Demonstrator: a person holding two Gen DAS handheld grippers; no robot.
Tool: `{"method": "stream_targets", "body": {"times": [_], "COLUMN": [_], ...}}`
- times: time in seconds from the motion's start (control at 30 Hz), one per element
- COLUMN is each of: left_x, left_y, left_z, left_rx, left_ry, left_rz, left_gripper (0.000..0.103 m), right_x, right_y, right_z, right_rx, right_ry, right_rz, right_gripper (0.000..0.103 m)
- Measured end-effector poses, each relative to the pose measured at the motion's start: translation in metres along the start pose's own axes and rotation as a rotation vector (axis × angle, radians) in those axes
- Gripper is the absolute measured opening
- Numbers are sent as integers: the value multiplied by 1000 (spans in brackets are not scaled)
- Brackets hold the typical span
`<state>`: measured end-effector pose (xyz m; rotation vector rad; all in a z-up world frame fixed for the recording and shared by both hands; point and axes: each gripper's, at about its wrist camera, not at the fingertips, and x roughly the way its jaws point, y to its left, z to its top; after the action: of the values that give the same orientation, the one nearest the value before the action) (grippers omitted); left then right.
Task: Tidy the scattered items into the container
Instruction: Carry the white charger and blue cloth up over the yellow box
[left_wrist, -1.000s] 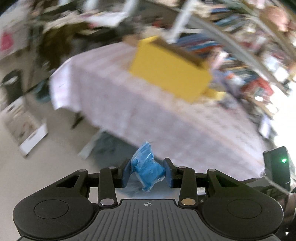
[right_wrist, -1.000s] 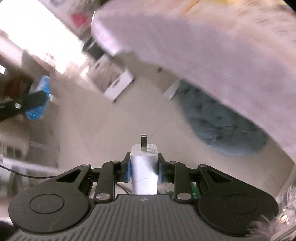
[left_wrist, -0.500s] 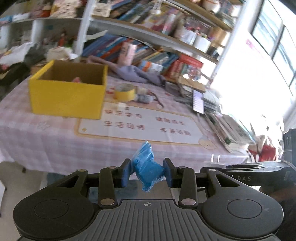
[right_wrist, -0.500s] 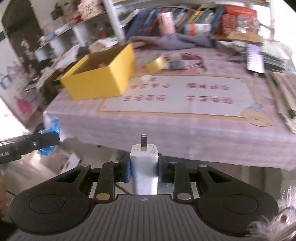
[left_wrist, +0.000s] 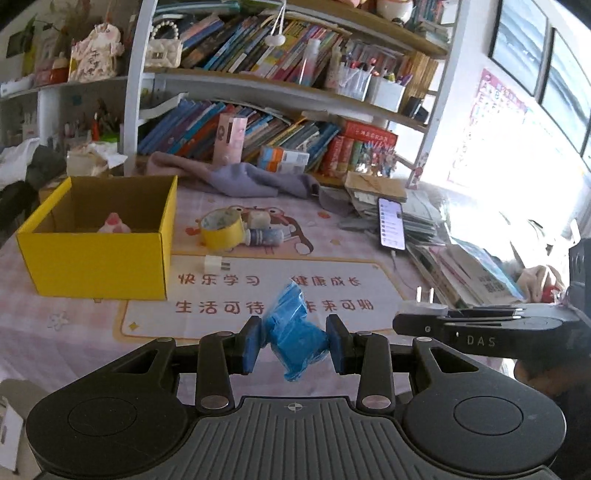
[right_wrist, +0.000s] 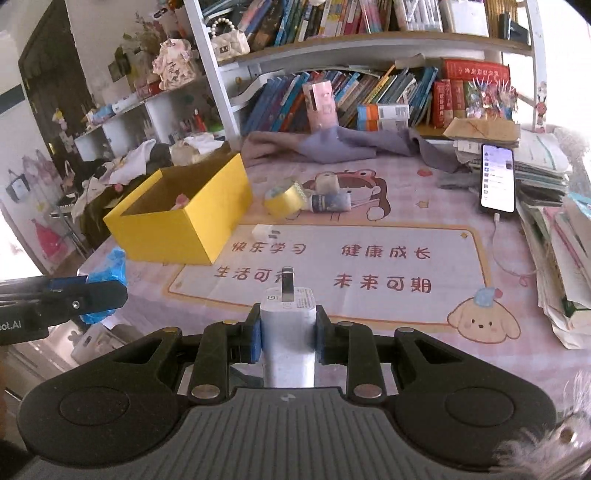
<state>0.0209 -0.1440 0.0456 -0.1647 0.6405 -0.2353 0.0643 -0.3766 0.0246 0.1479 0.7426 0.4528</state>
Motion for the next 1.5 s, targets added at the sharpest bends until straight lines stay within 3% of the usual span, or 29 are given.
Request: {"method": "stream_targets", "body": {"times": [0.27, 0.6, 1.5], "left_x": [17, 14, -68], "left_y": [-17, 5, 201], "left_z": [9, 8, 10], "left_rx": [18, -8, -32], "left_ry": [23, 22, -55], "left_rz": [34, 52, -48], "left_gripper": [36, 36, 36], "right_x": [12, 27, 88], "right_y": [-29, 0, 231], "right_z": [8, 15, 17], "right_rx": [24, -58, -194], "right_ry": [21, 38, 44], "right_rz": [48, 114, 78], "right_gripper": [24, 24, 24]}}
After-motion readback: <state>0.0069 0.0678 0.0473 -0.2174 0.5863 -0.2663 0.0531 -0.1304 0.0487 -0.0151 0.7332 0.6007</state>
